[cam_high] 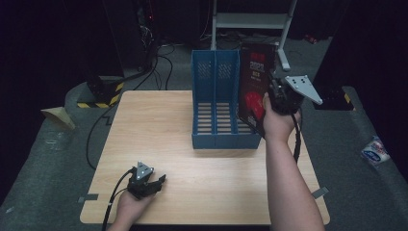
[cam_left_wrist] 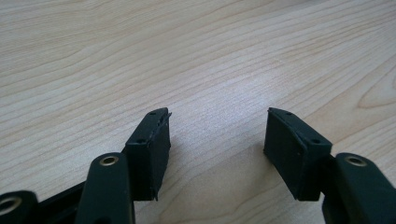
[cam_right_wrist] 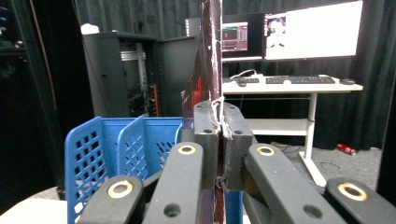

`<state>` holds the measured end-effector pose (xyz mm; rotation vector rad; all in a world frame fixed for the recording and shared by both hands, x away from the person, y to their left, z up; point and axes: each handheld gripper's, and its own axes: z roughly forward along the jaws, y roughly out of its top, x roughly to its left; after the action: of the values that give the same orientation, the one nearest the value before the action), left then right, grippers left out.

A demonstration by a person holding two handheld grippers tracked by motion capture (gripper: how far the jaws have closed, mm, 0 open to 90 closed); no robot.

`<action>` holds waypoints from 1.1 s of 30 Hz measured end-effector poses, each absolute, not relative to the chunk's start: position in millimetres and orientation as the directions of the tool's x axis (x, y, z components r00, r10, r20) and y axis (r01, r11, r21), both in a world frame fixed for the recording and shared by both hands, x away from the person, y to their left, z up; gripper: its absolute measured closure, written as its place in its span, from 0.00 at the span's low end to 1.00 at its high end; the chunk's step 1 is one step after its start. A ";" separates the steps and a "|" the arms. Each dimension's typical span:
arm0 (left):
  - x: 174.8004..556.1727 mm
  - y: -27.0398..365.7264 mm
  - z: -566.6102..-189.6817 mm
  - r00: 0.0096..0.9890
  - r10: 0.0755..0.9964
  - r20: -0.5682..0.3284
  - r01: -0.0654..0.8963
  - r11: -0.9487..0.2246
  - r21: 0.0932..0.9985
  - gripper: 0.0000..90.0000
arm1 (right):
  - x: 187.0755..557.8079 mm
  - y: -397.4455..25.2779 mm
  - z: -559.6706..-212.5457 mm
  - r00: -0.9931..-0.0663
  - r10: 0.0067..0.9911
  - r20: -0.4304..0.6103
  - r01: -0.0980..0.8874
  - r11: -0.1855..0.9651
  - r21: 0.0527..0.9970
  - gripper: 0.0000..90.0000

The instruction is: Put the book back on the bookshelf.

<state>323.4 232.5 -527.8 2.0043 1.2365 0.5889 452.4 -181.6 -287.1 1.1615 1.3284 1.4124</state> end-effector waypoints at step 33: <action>322.8 231.6 -528.0 0.445 0.896 0.008 0.580 -0.295 0.759 0.45 | 483.2 -164.9 -337.6 -0.175 0.985 0.010 0.016 -0.007 1.000 0.96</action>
<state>322.8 231.6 -528.0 1.9999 1.2346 0.5777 483.2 -164.9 -337.6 1.1385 1.3454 1.3367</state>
